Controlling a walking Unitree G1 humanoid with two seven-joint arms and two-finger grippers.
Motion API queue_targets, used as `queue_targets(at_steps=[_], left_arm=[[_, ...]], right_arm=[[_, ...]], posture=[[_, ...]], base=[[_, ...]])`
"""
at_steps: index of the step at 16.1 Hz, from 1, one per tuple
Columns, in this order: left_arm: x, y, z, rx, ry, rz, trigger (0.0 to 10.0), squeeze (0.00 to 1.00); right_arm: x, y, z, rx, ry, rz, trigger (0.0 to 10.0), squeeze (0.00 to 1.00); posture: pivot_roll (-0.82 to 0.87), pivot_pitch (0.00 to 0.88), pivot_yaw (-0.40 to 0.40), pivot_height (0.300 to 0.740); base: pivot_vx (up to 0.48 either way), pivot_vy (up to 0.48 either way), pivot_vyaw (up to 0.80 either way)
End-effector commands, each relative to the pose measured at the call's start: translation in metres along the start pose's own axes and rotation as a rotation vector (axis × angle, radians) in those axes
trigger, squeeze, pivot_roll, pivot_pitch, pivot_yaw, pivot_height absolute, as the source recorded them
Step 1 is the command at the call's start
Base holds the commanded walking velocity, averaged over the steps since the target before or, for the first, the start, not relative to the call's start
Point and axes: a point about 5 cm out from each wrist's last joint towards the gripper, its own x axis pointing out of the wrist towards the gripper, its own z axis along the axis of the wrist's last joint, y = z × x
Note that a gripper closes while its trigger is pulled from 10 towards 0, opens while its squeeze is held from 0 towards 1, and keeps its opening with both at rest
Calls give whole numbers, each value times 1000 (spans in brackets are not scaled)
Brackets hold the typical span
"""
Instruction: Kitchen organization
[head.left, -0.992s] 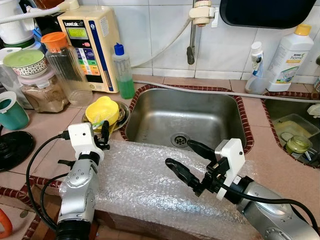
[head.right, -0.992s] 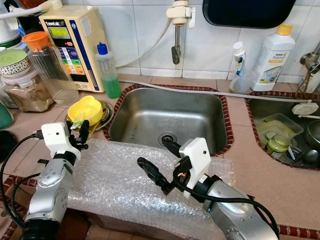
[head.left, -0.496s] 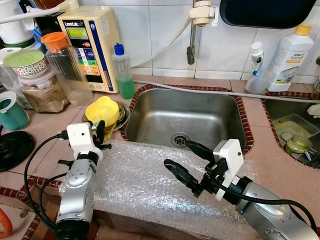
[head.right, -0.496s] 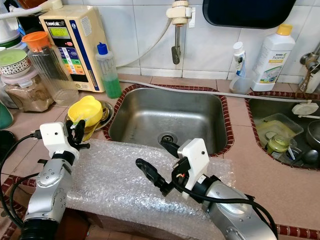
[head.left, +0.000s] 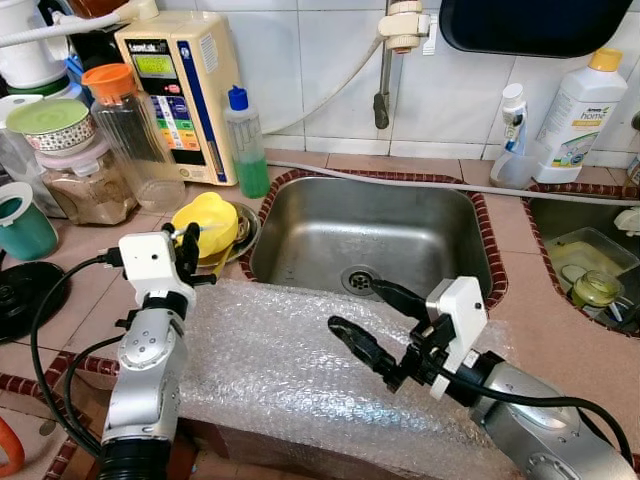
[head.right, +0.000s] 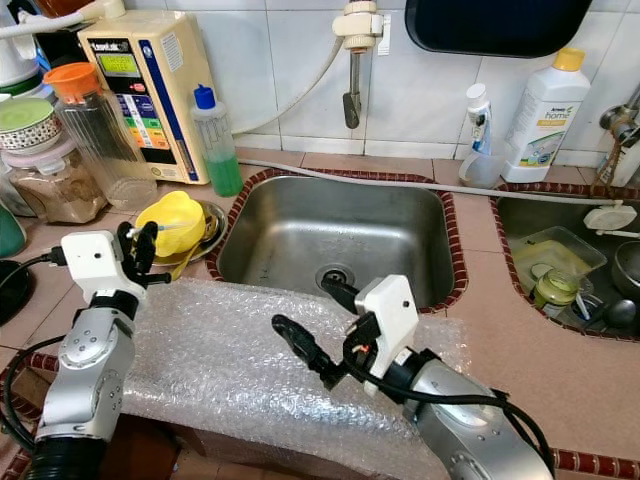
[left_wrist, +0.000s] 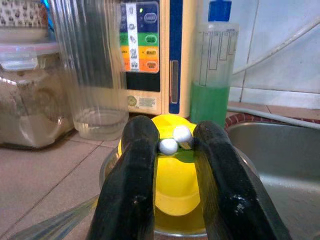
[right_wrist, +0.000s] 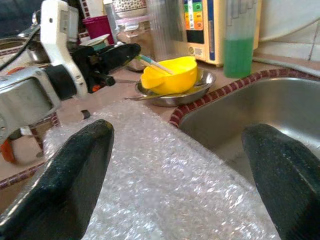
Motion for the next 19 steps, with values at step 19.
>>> queue_targets(at_steps=[19], left_arm=[[30, -72, 105, 2, -148, -730, 0, 0]], right_arm=[[33, -72, 41, -581, -80, -220, 10000, 0]], posture=[[83, 0, 84, 740]], base=[[0, 0, 0]])
